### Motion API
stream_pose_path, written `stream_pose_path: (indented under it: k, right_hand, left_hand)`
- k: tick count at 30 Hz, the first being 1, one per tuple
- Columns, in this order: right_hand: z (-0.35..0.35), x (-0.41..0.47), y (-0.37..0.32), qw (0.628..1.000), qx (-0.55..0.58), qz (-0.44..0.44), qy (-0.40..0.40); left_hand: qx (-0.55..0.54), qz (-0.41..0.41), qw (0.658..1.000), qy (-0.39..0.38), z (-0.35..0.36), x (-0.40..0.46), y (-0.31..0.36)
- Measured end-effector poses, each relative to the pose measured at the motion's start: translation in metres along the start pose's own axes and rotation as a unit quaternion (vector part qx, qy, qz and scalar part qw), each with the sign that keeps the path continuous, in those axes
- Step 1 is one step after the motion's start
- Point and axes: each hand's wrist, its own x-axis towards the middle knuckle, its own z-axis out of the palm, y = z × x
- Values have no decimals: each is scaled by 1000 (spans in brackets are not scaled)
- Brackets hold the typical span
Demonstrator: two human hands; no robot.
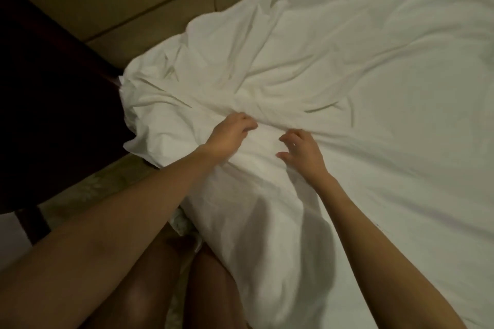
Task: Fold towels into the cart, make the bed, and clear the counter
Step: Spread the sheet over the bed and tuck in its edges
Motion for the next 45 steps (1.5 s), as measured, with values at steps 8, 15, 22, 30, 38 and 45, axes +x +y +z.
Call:
stream_pose_path:
  k: [8, 15, 22, 30, 38, 45]
  right_hand:
    - [-9, 13, 9, 998, -33, -54, 8]
    - [-84, 36, 1, 997, 28, 4, 78]
    - [-145, 42, 32, 977, 35, 103, 182]
    - [-230, 164, 24, 973, -6, 122, 198]
    - [-266, 260, -11, 979, -41, 106, 167]
    - [-284, 337, -56, 980, -84, 41, 176]
  left_hand:
    - [166, 127, 978, -11, 13, 17, 14]
    - [107, -16, 992, 59, -28, 73, 81]
    - [-50, -62, 997, 20, -99, 143, 97]
    - [-167, -80, 983, -8, -148, 216, 86]
    - [-207, -128, 968, 56, -172, 266, 66]
    - [-289, -157, 928, 173, -180, 278, 52]
